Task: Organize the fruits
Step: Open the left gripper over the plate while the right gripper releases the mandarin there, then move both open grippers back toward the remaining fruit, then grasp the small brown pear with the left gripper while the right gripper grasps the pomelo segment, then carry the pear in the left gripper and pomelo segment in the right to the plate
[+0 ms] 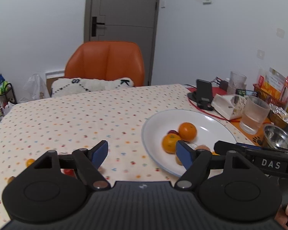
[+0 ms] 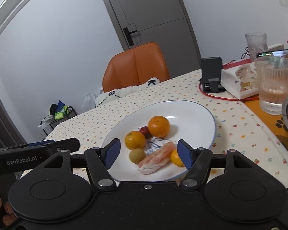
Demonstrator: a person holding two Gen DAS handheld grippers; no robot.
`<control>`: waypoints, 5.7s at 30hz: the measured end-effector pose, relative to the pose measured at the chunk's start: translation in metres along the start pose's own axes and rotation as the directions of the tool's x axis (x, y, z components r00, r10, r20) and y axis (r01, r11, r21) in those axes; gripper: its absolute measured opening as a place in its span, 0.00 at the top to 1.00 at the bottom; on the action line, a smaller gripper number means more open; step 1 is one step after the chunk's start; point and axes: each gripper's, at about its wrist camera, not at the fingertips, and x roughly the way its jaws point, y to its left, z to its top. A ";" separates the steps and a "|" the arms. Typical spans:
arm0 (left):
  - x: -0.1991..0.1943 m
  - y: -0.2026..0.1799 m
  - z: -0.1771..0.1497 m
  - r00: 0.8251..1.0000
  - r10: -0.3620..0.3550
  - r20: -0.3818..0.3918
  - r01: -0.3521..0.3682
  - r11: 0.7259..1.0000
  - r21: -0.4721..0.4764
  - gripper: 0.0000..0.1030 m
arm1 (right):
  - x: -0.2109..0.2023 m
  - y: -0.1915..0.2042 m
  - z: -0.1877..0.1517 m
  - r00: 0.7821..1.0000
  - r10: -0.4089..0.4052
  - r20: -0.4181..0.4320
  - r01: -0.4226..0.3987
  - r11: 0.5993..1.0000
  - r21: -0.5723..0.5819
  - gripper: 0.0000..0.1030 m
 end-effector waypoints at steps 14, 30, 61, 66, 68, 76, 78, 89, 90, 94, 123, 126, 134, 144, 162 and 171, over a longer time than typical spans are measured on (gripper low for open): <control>-0.041 0.071 -0.014 0.992 0.127 0.008 -0.125 0.988 -0.094 0.20 | -0.002 0.046 -0.003 0.998 0.068 -0.005 -0.068 0.996 -0.060 0.29; -0.076 0.129 -0.036 0.980 0.199 -0.008 -0.197 0.964 -0.177 0.20 | -0.001 0.096 -0.012 0.989 0.139 -0.051 -0.145 0.979 -0.142 0.24; -0.028 0.186 -0.054 0.977 0.199 -0.071 -0.211 0.945 -0.252 0.56 | 0.078 0.143 -0.023 0.958 0.207 -0.197 -0.246 0.950 -0.195 0.39; -0.015 0.191 -0.057 0.974 0.202 -0.098 -0.221 0.943 -0.249 0.69 | 0.091 0.146 -0.021 0.956 0.214 -0.201 -0.256 0.943 -0.214 0.39; -0.011 0.193 -0.057 0.974 0.199 -0.108 -0.221 0.943 -0.249 0.76 | 0.097 0.148 -0.020 0.955 0.215 -0.207 -0.259 0.941 -0.219 0.39; -0.009 0.194 -0.056 0.975 0.197 -0.104 -0.217 0.946 -0.242 0.79 | 0.120 0.156 -0.025 0.941 0.227 -0.249 -0.286 0.929 -0.236 0.39; -0.009 0.194 -0.054 0.975 0.199 -0.101 -0.218 0.945 -0.242 0.79 | 0.124 0.158 -0.028 0.937 0.226 -0.266 -0.293 0.924 -0.245 0.39; -0.017 0.188 -0.049 0.974 0.208 -0.086 -0.222 0.946 -0.234 0.79 | 0.119 0.150 -0.034 0.921 0.234 -0.311 -0.321 0.909 -0.267 0.67; -0.019 0.187 -0.049 0.974 0.209 -0.084 -0.223 0.946 -0.235 0.79 | 0.118 0.150 -0.035 0.919 0.238 -0.316 -0.327 0.906 -0.269 0.73; -0.023 0.184 -0.048 0.974 0.213 -0.080 -0.226 0.947 -0.230 0.79 | 0.110 0.149 -0.036 0.916 0.248 -0.316 -0.335 0.905 -0.263 0.84; -0.028 0.114 -0.025 0.996 0.090 -0.004 -0.089 0.982 -0.165 0.79 | 0.044 0.099 -0.012 0.953 0.253 -0.170 -0.286 0.934 -0.214 0.86; -0.027 0.106 -0.022 0.997 0.076 0.002 -0.075 0.985 -0.155 0.79 | 0.037 0.093 -0.009 0.957 0.248 -0.149 -0.276 0.938 -0.211 0.86; -0.022 0.084 -0.015 0.999 0.034 0.017 -0.032 0.991 -0.131 0.79 | 0.021 0.077 0.000 0.970 0.224 -0.098 -0.239 0.950 -0.203 0.86; -0.011 0.055 -0.007 0.999 -0.026 0.026 0.029 0.995 -0.098 0.79 | 0.004 0.047 0.014 0.986 0.163 -0.030 -0.166 0.971 -0.173 0.86; 0.017 0.009 0.002 0.995 -0.098 0.009 0.098 0.994 -0.040 0.79 | -0.008 -0.011 0.022 0.999 0.042 0.027 -0.039 0.993 -0.107 0.86; 0.040 -0.017 0.002 0.991 -0.132 -0.020 0.131 0.991 -0.010 0.79 | -0.004 -0.040 0.021 1.000 -0.004 0.024 0.005 0.998 -0.069 0.86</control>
